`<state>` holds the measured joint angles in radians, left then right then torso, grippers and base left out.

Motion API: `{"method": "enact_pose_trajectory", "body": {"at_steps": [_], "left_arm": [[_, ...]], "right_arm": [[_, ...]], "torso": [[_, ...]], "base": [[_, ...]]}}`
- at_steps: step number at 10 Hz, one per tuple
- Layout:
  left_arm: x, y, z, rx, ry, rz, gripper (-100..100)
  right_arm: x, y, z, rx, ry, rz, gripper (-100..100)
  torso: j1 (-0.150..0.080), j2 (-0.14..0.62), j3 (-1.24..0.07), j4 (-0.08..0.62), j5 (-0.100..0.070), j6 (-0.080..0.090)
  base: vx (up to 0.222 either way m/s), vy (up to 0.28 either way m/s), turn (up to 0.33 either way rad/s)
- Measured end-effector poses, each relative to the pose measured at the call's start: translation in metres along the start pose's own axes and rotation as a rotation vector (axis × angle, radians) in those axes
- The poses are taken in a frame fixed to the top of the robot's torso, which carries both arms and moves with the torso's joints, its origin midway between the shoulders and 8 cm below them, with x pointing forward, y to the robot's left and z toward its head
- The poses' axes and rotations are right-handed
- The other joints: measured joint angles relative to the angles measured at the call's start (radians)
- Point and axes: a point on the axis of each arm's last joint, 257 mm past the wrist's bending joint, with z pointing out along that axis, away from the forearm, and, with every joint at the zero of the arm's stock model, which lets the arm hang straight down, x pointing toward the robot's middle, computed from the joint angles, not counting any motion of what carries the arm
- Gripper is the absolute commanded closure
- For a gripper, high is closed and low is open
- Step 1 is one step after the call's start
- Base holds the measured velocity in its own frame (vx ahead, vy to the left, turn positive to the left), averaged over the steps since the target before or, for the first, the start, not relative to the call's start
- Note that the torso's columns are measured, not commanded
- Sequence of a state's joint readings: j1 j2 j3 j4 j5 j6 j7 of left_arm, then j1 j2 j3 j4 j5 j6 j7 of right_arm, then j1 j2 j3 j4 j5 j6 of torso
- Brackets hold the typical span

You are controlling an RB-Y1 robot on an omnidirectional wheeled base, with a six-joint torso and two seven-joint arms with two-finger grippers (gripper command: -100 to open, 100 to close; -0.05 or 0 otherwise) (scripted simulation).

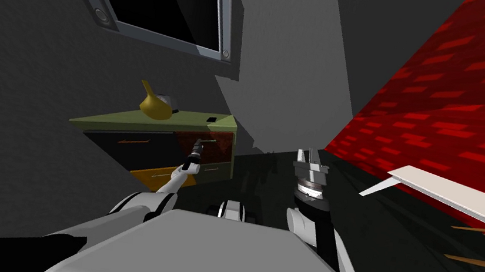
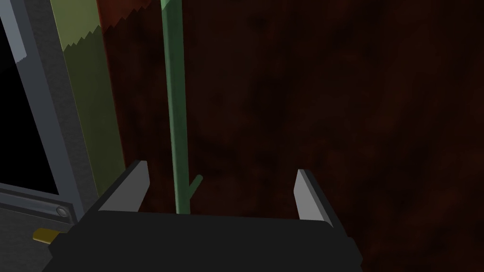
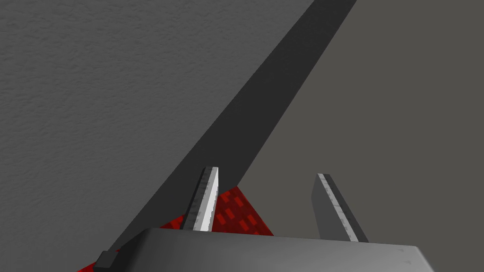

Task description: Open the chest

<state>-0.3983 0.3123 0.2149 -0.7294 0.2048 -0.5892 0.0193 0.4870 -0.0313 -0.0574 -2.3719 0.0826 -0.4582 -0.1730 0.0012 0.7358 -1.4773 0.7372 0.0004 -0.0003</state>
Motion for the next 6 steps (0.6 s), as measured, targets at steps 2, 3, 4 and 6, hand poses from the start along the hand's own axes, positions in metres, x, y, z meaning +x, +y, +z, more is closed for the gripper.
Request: {"method": "enact_pose_trajectory", "body": {"at_steps": [2,3,4,6], "left_arm": [[-0.01,-0.02,0.019,0.035,-0.016,0.003,-100],[-0.011,-0.025,0.026,0.042,-0.018,0.0,-100],[-0.013,-0.018,0.026,0.024,-0.021,-0.001,-100],[-0.021,-0.019,0.026,0.022,-0.04,0.004,-100]], "right_arm": [[0.0,0.0,0.0,0.0,0.0,0.0,0],[0.0,0.0,0.0,0.0,0.0,0.0,0],[0.0,0.0,0.0,0.0,0.0,0.0,0],[0.0,0.0,0.0,0.0,0.0,0.0,0]], "torso": [[-0.002,0.004,0.002,0.001,-0.001,0.001],[-0.001,0.001,0.001,0.001,0.0,0.0],[0.0,0.0,0.0,0.0,0.0,0.0],[-0.003,0.004,0.002,0.001,-0.001,0.0]], "base": [[-0.058,-0.025,-0.002],[-0.003,-0.006,-0.001],[0.007,-0.001,0.002],[-0.059,-0.04,-0.013]]}}
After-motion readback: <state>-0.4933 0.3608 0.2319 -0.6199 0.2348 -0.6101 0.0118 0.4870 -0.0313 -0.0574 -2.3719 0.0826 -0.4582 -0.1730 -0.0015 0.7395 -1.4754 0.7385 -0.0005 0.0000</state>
